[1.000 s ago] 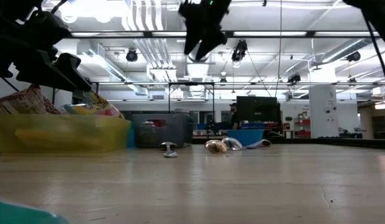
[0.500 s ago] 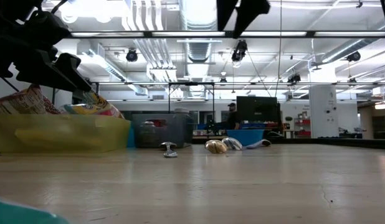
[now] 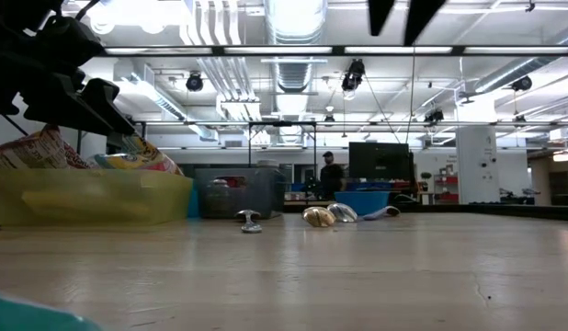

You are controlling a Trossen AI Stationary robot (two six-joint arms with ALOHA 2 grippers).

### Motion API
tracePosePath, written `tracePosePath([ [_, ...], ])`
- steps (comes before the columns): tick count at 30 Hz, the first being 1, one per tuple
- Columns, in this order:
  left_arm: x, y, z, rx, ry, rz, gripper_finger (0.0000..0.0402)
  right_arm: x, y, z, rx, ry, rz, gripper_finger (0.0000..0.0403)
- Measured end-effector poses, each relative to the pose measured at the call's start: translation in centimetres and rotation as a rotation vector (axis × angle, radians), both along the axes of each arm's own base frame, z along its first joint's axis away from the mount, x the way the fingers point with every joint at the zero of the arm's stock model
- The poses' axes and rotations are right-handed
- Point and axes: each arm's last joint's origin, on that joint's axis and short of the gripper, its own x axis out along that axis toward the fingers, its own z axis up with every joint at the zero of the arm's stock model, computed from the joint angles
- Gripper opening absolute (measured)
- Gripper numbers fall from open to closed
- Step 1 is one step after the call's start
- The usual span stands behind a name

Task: Pick & Place Food Item
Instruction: Put the green seasoning bottle into the black bin

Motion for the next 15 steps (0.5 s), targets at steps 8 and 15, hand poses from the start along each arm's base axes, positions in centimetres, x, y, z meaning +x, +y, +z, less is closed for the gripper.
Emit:
tracePosePath([
  [8,0.0,0.0,0.0,0.002,0.001,-0.001,0.0271,-2.4,4.5,-3.5,0.102,0.024,-0.256,0.0297],
  [15,0.0,0.0,0.0,0.002,0.001,-0.002,0.0271,-4.5,8.9,-6.9,0.2,-0.039,-0.414,0.0297],
])
